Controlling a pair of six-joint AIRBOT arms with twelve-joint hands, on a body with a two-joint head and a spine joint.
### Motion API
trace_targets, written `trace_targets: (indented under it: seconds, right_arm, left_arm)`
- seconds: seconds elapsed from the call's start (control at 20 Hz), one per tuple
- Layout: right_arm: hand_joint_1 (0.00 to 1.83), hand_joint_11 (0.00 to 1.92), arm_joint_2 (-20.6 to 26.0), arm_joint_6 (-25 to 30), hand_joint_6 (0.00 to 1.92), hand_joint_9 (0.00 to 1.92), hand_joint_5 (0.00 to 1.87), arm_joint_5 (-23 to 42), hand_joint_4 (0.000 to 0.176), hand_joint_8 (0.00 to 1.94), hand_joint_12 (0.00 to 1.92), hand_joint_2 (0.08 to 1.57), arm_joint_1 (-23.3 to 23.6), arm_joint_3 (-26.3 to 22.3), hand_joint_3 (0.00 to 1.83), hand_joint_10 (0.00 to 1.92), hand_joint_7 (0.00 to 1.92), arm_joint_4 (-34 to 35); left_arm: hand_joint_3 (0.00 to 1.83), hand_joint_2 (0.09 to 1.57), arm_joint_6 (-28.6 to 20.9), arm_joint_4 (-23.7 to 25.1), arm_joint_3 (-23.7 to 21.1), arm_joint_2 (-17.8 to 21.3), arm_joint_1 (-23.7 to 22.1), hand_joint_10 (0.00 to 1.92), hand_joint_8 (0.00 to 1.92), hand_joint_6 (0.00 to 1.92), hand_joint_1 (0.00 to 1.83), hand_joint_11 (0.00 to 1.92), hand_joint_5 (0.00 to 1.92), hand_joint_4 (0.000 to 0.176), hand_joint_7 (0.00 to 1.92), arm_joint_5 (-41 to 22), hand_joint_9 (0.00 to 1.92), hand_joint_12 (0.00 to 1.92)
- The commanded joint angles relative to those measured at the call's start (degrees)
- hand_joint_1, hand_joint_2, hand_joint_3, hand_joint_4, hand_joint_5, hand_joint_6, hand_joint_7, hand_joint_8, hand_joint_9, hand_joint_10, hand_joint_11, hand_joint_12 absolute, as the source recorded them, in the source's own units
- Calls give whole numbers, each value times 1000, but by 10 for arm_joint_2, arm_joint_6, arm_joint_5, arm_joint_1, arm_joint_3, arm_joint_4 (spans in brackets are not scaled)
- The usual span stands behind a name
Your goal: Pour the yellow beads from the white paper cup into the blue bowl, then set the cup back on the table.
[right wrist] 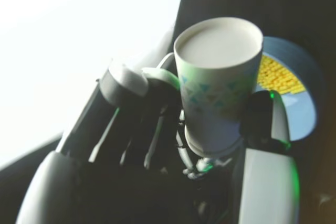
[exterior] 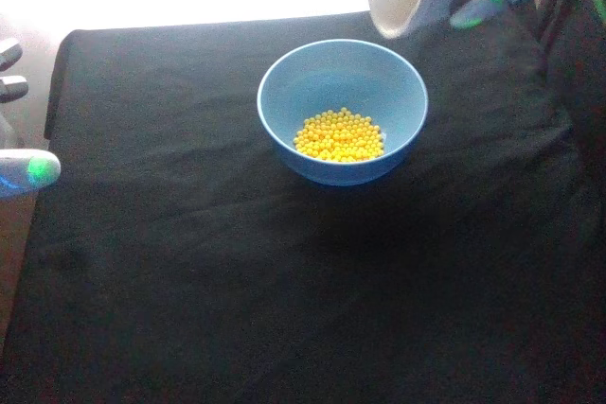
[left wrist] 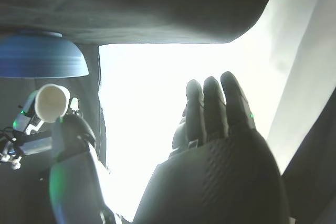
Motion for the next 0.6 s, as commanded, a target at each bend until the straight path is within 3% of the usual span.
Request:
trace_targets:
  seconds: [0.0, 0.05, 0.1, 0.15, 0.25, 0.35, 0.4, 0.45, 0.5, 0.55]
  right_arm:
    - [1183, 1404, 4, -2, 871, 1304, 1034, 32, 0, 1890, 1921, 1090, 11, 6, 2, 1921, 1091, 49]
    - [1177, 1335, 8, -2, 885, 1240, 1026, 38, 0, 1790, 1921, 1094, 11, 10, 0, 1921, 1082, 73]
    - [1173, 1234, 14, -2, 901, 1149, 1016, 47, 0, 1528, 1921, 1099, 10, 15, 0, 1921, 1066, 103]
    - [1169, 1188, 23, -2, 916, 1140, 1007, 54, 0, 1338, 1921, 1104, 9, 15, 0, 1845, 1101, 135]
    - [1170, 1174, 33, -17, 903, 1154, 1014, 73, 0, 1146, 1921, 1101, 4, 17, 0, 1751, 1126, 197]
    - [1276, 989, 39, -67, 809, 1118, 976, 103, 0, 849, 1694, 1078, -15, 20, 0, 1251, 1177, 289]
    - [1262, 956, 42, -96, 937, 1126, 945, 128, 0, 717, 1563, 1080, -32, 23, 0, 1077, 1202, 352]
    - [1262, 969, 44, -102, 916, 1162, 958, 144, 0, 692, 1307, 1075, -49, 26, 0, 790, 1216, 389]
    - [1258, 963, 44, -106, 940, 1219, 936, 174, 0, 726, 1188, 1083, -74, 34, 1, 533, 1200, 441]
    - [1264, 965, 44, -106, 841, 1272, 989, 199, 0, 702, 1174, 1068, -98, 41, 0, 407, 1222, 476]
  left_arm:
    - [0, 837, -4, -16, 1, 4, -6, 0, 1, 0, 535, 0, 0, 0, 324, -69, 229, 490]
    - [5, 848, -4, -16, 1, 3, -6, 2, 0, 2, 537, 0, 4, 1, 319, -69, 234, 493]
    - [1, 841, -4, -17, 1, 3, -5, 0, 0, 0, 538, 0, 1, 13, 316, -69, 229, 479]
    - [2, 845, -5, -17, 1, 3, -5, 1, 2, 0, 534, 0, 2, 7, 324, -69, 232, 503]
    - [3, 858, -5, -17, 0, 3, -5, 3, 1, 0, 523, 0, 1, 0, 317, -70, 244, 563]
    - [0, 847, -5, -17, 0, 2, -5, 1, 0, 0, 520, 0, 0, 15, 303, -70, 243, 557]
    - [0, 842, -5, -17, 0, 2, -4, 2, 1, 0, 507, 0, 2, 43, 287, -70, 227, 517]
    - [0, 831, -5, -17, 0, 1, -4, 4, 2, 0, 504, 0, 0, 52, 289, -70, 204, 449]
    - [0, 825, -5, -17, 0, 2, -3, 3, 2, 0, 496, 0, 0, 48, 296, -70, 198, 388]
    - [0, 820, -5, -17, 0, 2, -2, 4, 2, 0, 492, 0, 0, 37, 301, -70, 205, 391]
